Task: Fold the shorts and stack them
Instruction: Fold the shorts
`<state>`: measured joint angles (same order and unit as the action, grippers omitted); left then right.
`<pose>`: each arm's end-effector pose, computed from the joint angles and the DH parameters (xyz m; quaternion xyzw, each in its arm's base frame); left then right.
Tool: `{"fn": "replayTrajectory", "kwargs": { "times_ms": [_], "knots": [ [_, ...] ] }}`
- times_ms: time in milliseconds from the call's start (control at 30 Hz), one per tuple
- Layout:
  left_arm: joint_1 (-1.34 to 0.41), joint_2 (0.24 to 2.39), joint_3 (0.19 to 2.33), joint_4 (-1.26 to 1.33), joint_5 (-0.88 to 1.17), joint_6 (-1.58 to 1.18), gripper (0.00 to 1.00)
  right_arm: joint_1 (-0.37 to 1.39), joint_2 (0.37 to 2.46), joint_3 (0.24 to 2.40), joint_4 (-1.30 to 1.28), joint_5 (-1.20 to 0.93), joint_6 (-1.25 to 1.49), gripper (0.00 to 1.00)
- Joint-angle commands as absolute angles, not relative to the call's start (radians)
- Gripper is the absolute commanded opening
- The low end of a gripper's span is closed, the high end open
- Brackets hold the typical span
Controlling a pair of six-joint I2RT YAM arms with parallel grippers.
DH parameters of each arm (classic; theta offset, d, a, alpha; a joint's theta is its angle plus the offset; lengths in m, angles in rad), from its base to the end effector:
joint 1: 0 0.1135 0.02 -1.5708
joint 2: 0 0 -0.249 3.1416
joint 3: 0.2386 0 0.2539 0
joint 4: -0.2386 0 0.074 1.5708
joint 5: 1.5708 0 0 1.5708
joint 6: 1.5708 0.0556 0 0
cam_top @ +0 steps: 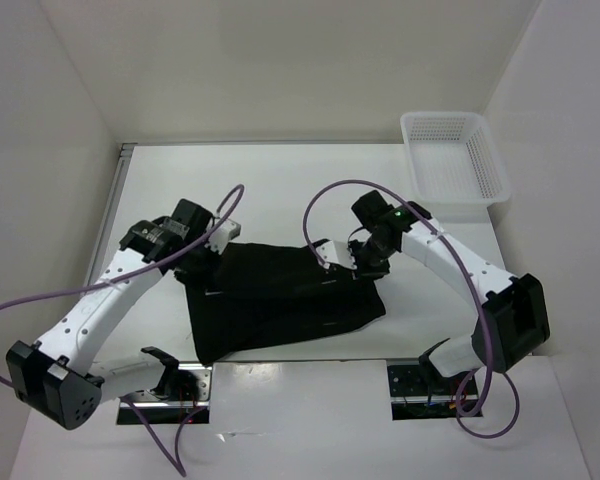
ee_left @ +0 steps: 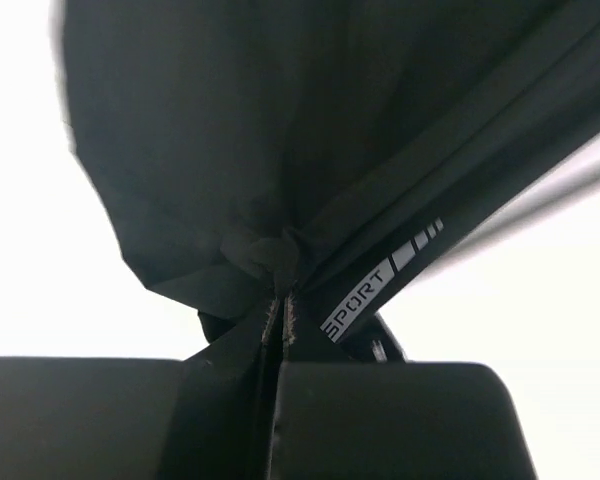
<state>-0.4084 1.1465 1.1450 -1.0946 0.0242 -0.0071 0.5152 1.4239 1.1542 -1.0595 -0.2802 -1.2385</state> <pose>0.2046 -0.0900 0.2848 0.1965 0.9518 -0.0600 0.2276 0.2255 0.1453 0.2282 -0.7664 0.6158 0.0874 0.1607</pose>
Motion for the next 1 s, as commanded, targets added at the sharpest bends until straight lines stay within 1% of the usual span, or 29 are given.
{"fn": "replayTrajectory", "kwargs": {
  "times_ms": [0,100,267,300,333,367,400,433,467,500,533,600,667,700,733,800,867,900,933,967],
  "knots": [
    [-0.42,1.147,1.057,-1.282,0.072,0.0,0.0,0.541,1.428,1.109,-1.239,-0.238,-1.315,0.0],
    [-0.43,1.147,1.029,-1.27,0.083,0.0,0.0,0.584,1.416,1.034,-1.207,-0.238,-1.315,0.0],
    [-0.443,1.227,1.02,-1.272,0.092,0.0,0.0,0.632,1.416,0.96,-1.141,-0.184,-1.315,0.0],
    [-0.452,1.25,1.029,-1.272,0.092,0.0,0.02,0.641,1.416,0.96,-1.131,-0.175,-1.315,0.0],
    [-0.453,1.261,1.029,-1.281,0.092,0.0,0.03,0.653,1.426,0.95,-1.121,-0.175,-1.315,0.02],
    [-0.462,1.272,1.029,-1.281,0.092,0.0,0.06,0.673,1.427,0.95,-1.121,-0.16,-1.315,0.06],
    [-0.472,1.29,1.029,-1.29,0.092,0.0,0.15,0.683,1.427,0.95,-1.121,-0.146,-1.315,0.15],
    [-0.472,1.29,1.04,-1.29,0.092,0.0,0.23,0.683,1.436,0.95,-1.109,-0.146,-1.315,0.18],
    [-0.482,1.299,1.04,-1.299,0.078,0.0,0.28,0.693,1.436,0.95,-1.109,-0.146,-1.325,0.22],
    [-0.482,1.299,1.049,-1.299,0.068,0.0,0.32,0.693,1.436,0.95,-1.109,-0.137,-1.325,0.43],
    [-0.482,1.287,1.049,-1.299,0.067,0.0,0.39,0.702,1.436,0.95,-1.109,-0.137,-1.325,0.5],
    [-0.482,1.263,1.049,-1.299,0.055,0.0,0.43,0.703,1.436,0.974,-1.121,-0.167,-1.325,0.59],
    [-0.482,1.247,1.058,-1.299,0.017,0.0,0.49,0.712,1.436,1.011,-1.161,-0.189,-1.313,0.6],
    [-0.482,1.23,1.058,-1.299,-0.02,0.0,0.49,0.712,1.436,1.026,-1.175,-0.201,-1.304,0.62],
    [-0.482,1.23,1.037,-1.299,-0.099,0.0,0.49,0.712,1.436,1.069,-1.186,-0.227,-1.295,0.62],
    [-0.468,1.218,1.026,-1.284,-0.135,0.0,0.49,0.712,1.436,1.139,-1.186,-0.251,-1.246,0.62],
    [-0.39,1.244,1.026,-1.199,-0.135,0.0,0.49,0.684,1.448,1.196,-1.157,-0.336,-1.165,0.6],
    [-0.356,1.262,1.017,-1.157,-0.135,0.0,0.52,0.654,1.457,1.227,-1.132,-0.385,-1.123,0.6],
    [-0.274,1.285,1.017,-1.111,-0.153,0.0,0.52,0.571,1.468,1.276,-1.097,-0.478,-1.073,0.59],
    [-0.226,1.308,1.017,-1.007,-0.153,0.0,0.52,0.533,1.477,1.288,-1.041,-0.5,-1.001,0.59]
  ]
}}
